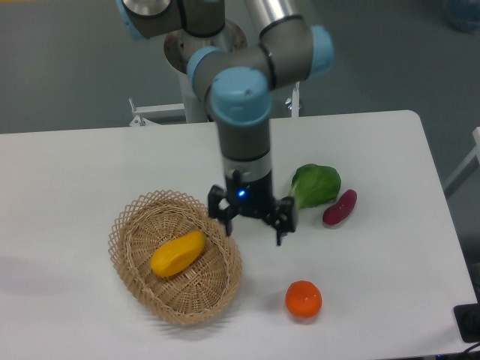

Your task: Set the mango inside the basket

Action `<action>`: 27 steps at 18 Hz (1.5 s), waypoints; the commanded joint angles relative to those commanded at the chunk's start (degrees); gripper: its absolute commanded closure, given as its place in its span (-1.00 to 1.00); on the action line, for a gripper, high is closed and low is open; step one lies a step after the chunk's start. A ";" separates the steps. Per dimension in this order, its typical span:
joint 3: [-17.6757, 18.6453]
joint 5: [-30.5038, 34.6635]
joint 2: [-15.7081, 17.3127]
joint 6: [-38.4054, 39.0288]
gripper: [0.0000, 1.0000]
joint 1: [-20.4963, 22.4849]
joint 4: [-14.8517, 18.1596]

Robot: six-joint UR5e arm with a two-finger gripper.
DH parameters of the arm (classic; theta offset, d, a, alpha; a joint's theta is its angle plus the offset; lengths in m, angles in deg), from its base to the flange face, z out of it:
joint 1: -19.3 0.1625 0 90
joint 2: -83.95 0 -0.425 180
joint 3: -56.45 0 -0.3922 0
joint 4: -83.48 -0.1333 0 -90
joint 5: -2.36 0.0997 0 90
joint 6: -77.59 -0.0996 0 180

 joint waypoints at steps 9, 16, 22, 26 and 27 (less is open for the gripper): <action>-1.40 0.00 3.34 -10.02 -1.00 4.05 7.90; -3.25 0.09 4.57 -17.22 -1.00 6.42 14.49; -3.69 0.09 4.93 -23.21 -1.00 7.65 17.14; -3.60 0.17 4.93 -23.30 -1.00 7.57 17.14; -3.52 0.17 4.93 -23.30 -1.00 7.57 17.14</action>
